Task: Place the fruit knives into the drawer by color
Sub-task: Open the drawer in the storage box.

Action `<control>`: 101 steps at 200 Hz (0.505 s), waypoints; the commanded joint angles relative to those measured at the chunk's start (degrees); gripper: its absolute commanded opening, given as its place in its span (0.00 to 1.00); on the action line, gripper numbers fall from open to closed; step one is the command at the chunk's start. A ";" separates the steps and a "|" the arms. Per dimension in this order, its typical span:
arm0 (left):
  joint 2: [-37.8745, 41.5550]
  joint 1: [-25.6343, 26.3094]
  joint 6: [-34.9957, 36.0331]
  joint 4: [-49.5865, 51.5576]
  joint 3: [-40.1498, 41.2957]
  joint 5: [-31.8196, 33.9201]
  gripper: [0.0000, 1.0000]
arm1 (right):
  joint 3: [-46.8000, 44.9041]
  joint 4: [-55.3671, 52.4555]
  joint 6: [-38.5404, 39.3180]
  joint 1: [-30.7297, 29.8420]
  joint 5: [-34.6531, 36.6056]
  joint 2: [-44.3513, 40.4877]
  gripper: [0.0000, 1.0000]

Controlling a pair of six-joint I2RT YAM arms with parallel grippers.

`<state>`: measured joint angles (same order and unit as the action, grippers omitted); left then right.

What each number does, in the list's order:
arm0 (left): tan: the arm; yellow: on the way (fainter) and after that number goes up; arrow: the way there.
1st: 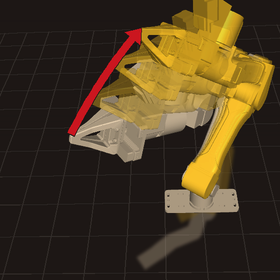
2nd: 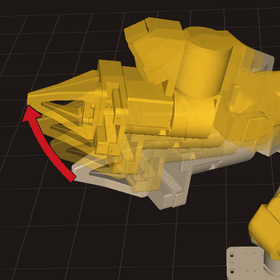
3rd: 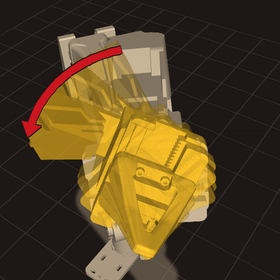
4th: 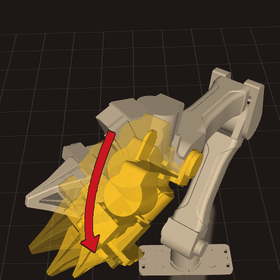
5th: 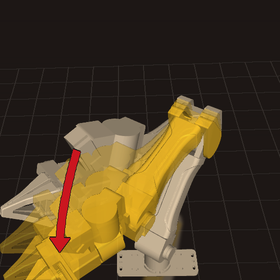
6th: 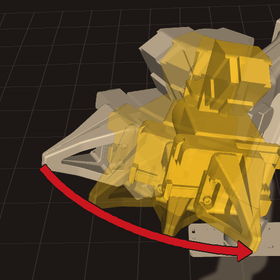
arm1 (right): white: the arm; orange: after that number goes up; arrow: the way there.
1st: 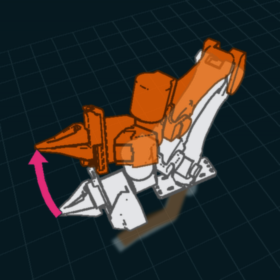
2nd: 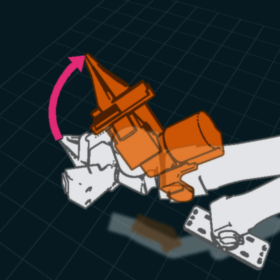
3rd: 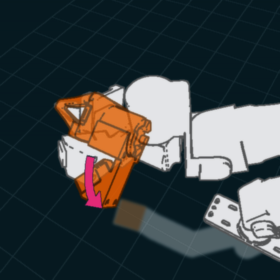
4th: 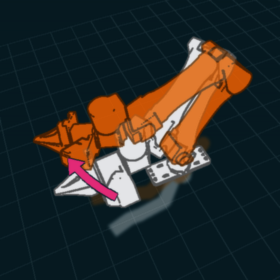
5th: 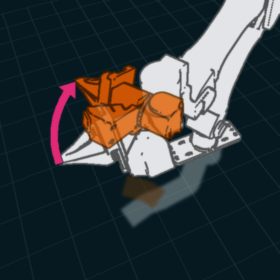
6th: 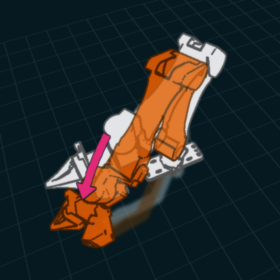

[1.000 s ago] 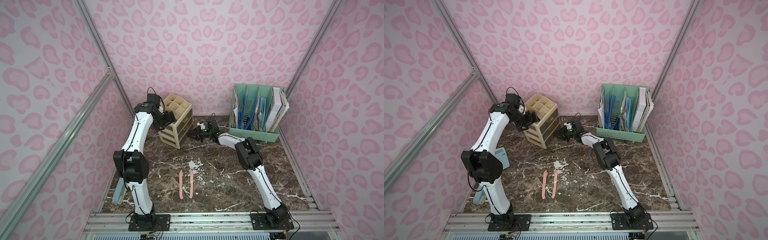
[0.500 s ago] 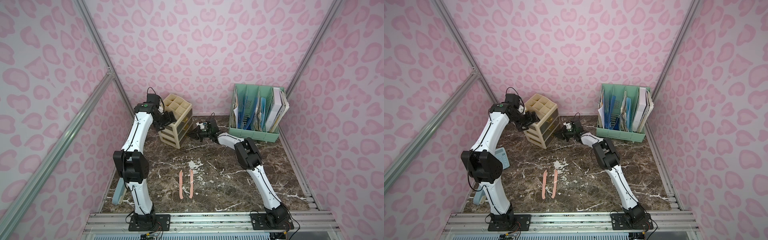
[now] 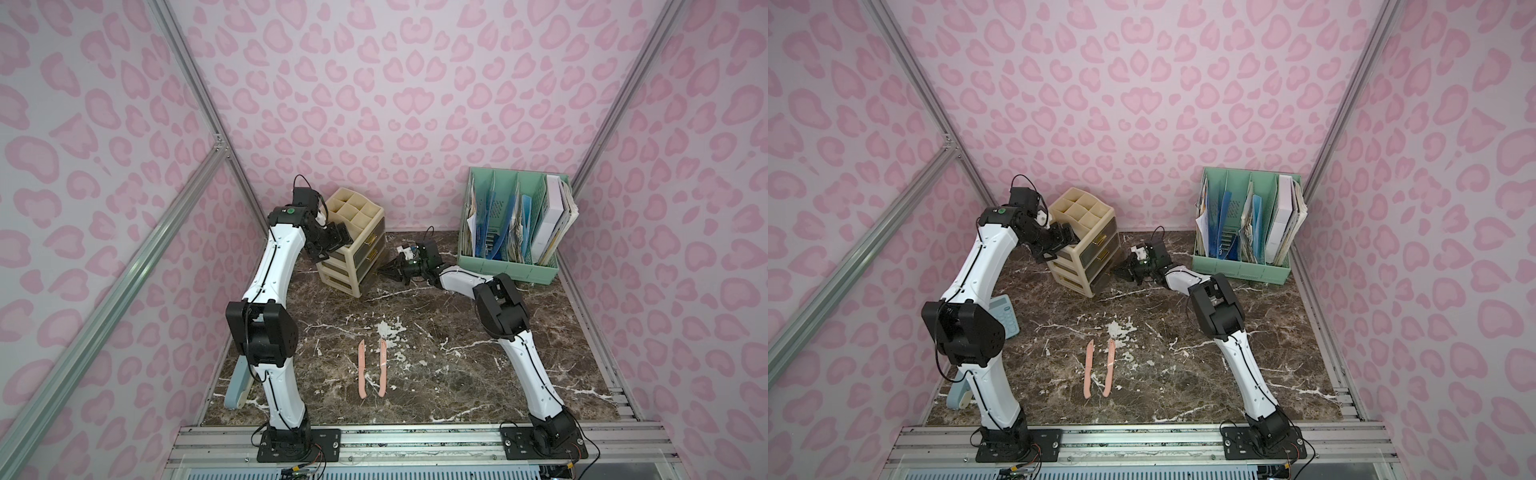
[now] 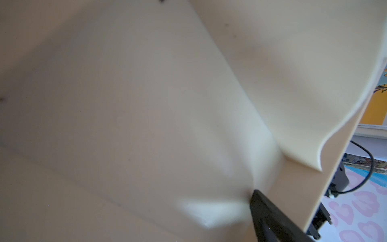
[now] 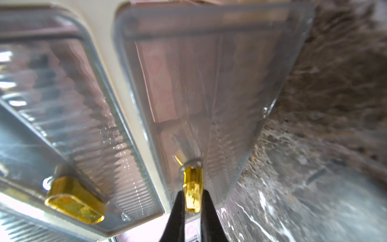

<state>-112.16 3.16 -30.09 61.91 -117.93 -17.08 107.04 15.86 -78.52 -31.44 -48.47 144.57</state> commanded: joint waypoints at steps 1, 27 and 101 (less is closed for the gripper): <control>-0.18 -0.25 -0.32 1.64 0.18 1.00 0.91 | -1.89 0.72 0.52 0.31 0.04 -1.54 0.02; -0.14 -0.29 -0.32 1.71 0.16 1.01 0.91 | -4.62 1.36 1.09 0.65 0.03 -3.29 0.02; 0.22 -0.35 -0.30 1.64 0.33 1.11 0.91 | -13.61 4.39 1.70 2.12 0.30 -8.88 0.02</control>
<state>-112.16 2.92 -30.11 61.87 -117.82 -17.26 95.44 17.93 -77.47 -29.71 -48.31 137.29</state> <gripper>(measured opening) 0.906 0.131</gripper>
